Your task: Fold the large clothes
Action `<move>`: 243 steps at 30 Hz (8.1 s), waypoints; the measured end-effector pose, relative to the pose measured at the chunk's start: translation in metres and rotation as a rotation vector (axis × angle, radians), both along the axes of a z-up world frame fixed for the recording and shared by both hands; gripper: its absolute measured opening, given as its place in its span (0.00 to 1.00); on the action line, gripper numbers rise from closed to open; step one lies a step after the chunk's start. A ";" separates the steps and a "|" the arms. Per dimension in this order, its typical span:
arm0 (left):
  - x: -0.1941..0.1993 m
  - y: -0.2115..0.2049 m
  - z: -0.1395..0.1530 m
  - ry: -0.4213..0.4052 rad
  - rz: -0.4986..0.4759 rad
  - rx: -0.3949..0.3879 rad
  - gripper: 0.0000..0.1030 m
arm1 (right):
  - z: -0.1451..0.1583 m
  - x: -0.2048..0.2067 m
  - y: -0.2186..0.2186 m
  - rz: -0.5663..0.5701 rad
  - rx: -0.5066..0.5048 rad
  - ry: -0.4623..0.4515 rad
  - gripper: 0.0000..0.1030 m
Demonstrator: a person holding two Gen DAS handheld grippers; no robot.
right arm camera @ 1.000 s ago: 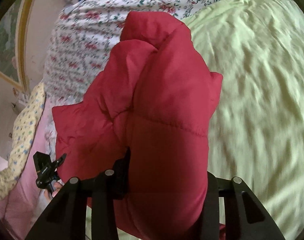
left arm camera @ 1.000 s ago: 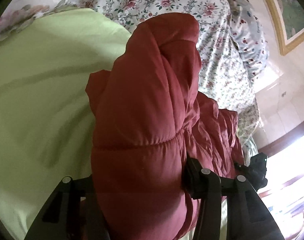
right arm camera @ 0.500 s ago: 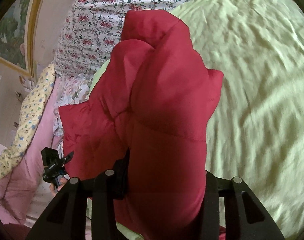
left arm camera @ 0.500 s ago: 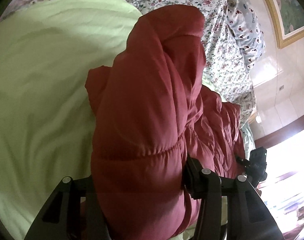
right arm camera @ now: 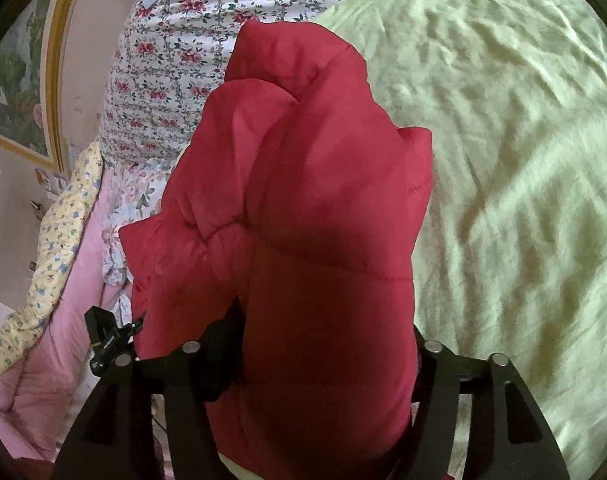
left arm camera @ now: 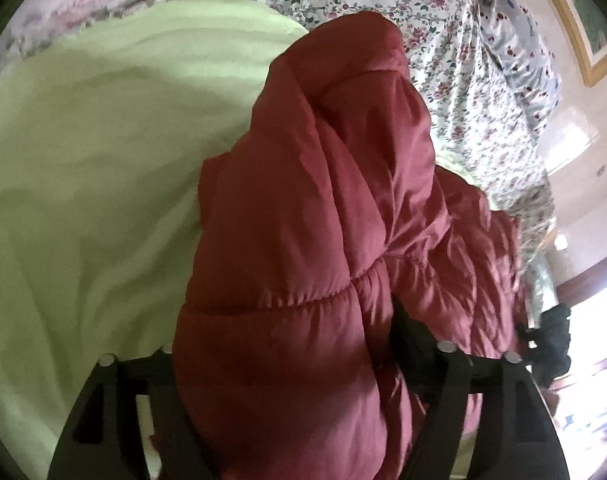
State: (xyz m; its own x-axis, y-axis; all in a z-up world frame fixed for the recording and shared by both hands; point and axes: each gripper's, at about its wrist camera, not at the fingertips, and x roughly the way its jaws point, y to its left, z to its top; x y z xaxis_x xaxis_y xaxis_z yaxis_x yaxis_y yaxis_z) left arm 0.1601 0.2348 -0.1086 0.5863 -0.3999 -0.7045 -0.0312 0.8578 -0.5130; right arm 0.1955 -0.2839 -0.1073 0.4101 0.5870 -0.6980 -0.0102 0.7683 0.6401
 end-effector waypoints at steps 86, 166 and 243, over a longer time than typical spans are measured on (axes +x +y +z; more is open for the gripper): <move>0.176 -0.085 0.018 0.033 0.194 0.305 0.18 | 0.039 0.137 0.030 -0.243 -0.568 -0.254 0.10; -0.067 -0.201 0.039 -0.055 0.022 0.524 0.77 | 0.046 -0.089 0.115 -0.052 -0.655 -0.334 0.70; 0.017 -0.171 0.031 -0.014 0.018 0.535 0.94 | 0.019 0.016 0.104 -0.062 -0.646 -0.229 0.79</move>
State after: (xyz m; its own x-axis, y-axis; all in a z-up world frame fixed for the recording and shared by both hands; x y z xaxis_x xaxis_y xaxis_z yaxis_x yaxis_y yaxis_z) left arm 0.1767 0.0636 -0.0780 0.6008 0.0234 -0.7991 -0.0448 0.9990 -0.0043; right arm 0.2120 -0.1796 -0.0887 0.6081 0.0529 -0.7921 -0.0345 0.9986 0.0402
